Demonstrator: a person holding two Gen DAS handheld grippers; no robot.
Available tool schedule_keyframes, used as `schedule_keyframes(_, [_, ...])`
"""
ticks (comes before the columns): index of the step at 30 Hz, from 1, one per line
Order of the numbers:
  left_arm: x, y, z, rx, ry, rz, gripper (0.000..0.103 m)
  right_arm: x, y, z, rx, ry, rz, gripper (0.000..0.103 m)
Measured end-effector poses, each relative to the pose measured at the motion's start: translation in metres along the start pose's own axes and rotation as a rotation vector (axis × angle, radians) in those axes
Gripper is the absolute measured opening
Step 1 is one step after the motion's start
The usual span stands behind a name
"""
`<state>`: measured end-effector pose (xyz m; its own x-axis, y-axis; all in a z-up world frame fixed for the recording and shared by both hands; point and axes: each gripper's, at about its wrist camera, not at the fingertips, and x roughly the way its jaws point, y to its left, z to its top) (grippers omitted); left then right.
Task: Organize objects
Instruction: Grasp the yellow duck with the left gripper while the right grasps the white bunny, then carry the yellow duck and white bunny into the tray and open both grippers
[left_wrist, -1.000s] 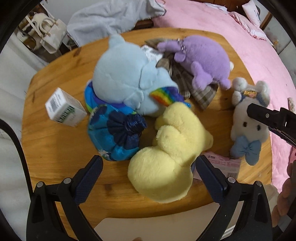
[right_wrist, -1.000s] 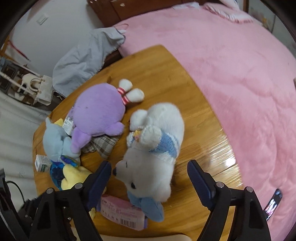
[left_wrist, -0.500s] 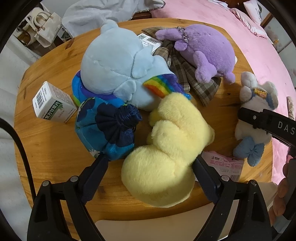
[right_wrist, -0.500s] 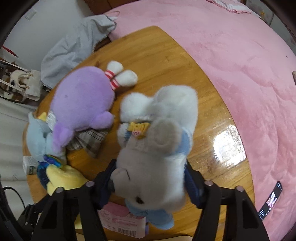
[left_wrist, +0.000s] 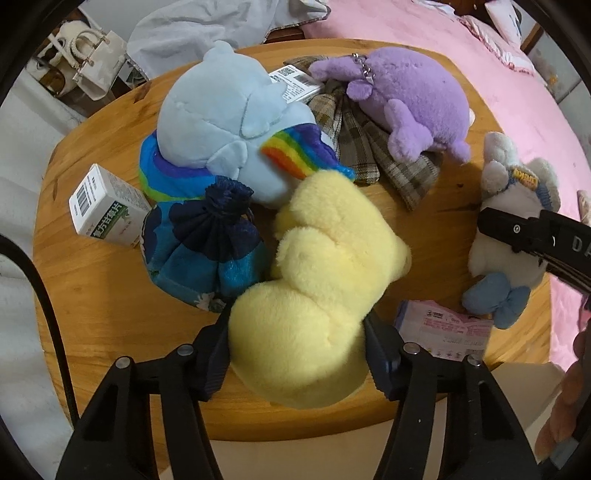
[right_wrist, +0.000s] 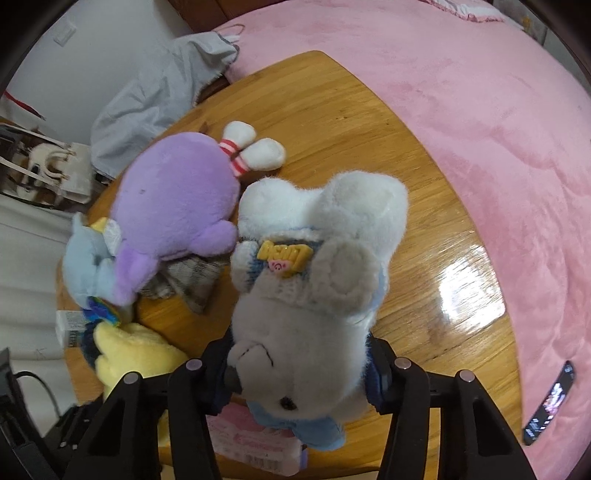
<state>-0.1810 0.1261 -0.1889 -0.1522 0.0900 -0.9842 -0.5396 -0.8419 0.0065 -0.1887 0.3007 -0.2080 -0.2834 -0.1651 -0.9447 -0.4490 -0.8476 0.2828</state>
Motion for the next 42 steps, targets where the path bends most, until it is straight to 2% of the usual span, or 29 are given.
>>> schedule_keyframes(4, [-0.018, 0.001, -0.002, -0.020, -0.037, -0.029, 0.066, -0.024, 0.005, -0.009, -0.018, -0.064, 0.031, 0.056])
schedule_keyframes(8, [-0.053, -0.003, -0.012, -0.050, -0.098, -0.062, 0.066, -0.059, 0.009, -0.019, -0.030, -0.141, 0.086, 0.056])
schedule_keyframes(13, [-0.096, 0.015, -0.021, -0.082, -0.187, -0.082, 0.066, -0.114, 0.017, -0.033, -0.054, -0.245, 0.169, 0.056])
schedule_keyframes(19, [-0.162, 0.032, -0.049, -0.115, -0.306, -0.091, 0.066, -0.183, 0.030, -0.073, -0.142, -0.383, 0.222, 0.056])
schedule_keyframes(21, [-0.172, 0.044, -0.059, -0.121, -0.335, -0.080, 0.066, -0.204, 0.033, -0.093, -0.179, -0.420, 0.237, 0.056])
schedule_keyframes(28, [-0.212, 0.054, -0.103, -0.143, -0.394, -0.071, 0.066, -0.251, 0.032, -0.155, -0.287, -0.480, 0.287, 0.056])
schedule_keyframes(33, [-0.229, 0.056, -0.134, -0.148, -0.443, -0.024, 0.067, -0.269, 0.029, -0.196, -0.349, -0.518, 0.260, 0.056])
schedule_keyframes(36, [-0.230, 0.057, -0.149, -0.155, -0.435, -0.031, 0.067, -0.275, 0.028, -0.215, -0.373, -0.538, 0.227, 0.056])
schedule_keyframes(42, [-0.222, 0.056, -0.166, -0.167, -0.403, -0.038, 0.067, -0.274, 0.021, -0.234, -0.392, -0.517, 0.215, 0.056])
